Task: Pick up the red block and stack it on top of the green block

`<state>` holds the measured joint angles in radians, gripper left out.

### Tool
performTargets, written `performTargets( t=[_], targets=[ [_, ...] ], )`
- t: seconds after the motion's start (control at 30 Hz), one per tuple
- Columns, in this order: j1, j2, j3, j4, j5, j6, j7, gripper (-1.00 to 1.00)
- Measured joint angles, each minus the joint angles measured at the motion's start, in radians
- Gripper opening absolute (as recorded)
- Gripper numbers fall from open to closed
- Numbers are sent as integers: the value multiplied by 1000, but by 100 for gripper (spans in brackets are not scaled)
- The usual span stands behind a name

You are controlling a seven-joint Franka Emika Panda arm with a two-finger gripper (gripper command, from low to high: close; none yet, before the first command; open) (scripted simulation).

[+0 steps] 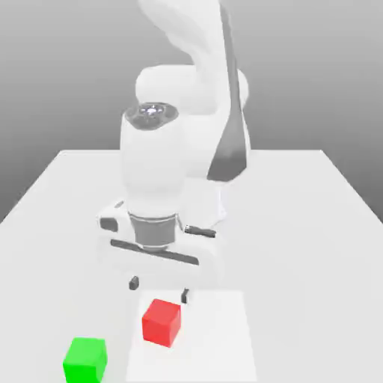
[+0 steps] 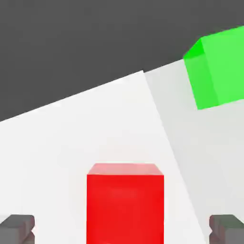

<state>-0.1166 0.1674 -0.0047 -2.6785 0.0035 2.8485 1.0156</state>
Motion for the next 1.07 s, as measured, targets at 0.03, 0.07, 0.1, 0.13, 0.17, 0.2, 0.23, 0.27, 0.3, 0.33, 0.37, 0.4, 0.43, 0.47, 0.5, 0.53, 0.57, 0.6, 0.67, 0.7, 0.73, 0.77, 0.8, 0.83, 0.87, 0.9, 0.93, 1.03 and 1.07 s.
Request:
performTargets(
  t=[0.03, 0.07, 0.1, 0.13, 0.17, 0.2, 0.23, 0.27, 0.3, 0.33, 0.37, 0.4, 0.43, 0.47, 0.5, 0.53, 0.57, 0.6, 0.67, 0.7, 0.73, 0.77, 0.8, 0.83, 0.87, 0.9, 0.93, 1.03, 1.07],
  targets=[
    [0, 36, 0, 5, 1, 30, 0, 0],
    [-2, 72, 2, 9, -1, 61, 1, 0],
    [-2, 103, 2, 14, 0, 87, 1, -100],
    [-2, 103, 2, 14, 0, 87, 1, -100],
    [-2, 103, 2, 14, -1, 87, 1, -100],
    [-2, 103, 2, 14, -1, 88, 2, -100],
    [-2, 103, 2, 14, -2, 88, 2, -100],
    [-2, 103, 2, 14, -2, 88, 3, -100],
    [-3, 119, 3, 16, -3, 101, 3, -100],
    [-4, 109, 4, 14, -3, 92, 3, -100],
    [-6, 85, 5, 11, -6, 73, 5, -100],
    [-7, 56, 6, 7, -5, 47, 5, -100],
    [-7, 23, 6, 2, -5, 19, 4, -100],
    [-7, -12, 7, -3, -4, -10, 4, -100],
    [-7, -47, 7, -9, -4, -41, 4, -100],
    [-10, -73, 4, -5, -3, -70, 6, -100],
    [-22, -77, -2, 16, 0, -96, 10, -100],
    [-35, -74, -12, 45, 3, -121, 18, -100],
    [-61, -56, -33, 111, 10, -169, 35, -100],
    [-75, -44, -42, 147, 14, -193, 43, -100],
    [-87, -32, -54, 183, 17, -217, 53, -100],
    [-98, -20, -67, 218, 21, -240, 61, -100],
    [-110, -5, -77, 251, 26, -259, 69, -100],
    [-116, 20, -82, 268, 31, -251, 70, -100],
    [-120, 51, -82, 278, 37, -230, 69, -100],
    [-124, 85, -80, 284, 44, -202, 66, -100],
    [-128, 120, -77, 287, 50, -171, 62, -100],
    [-131, 148, -73, 290, 55, -145, 58, 100],
    [-131, 148, -73, 290, 55, -145, 58, 100]
  ],
)
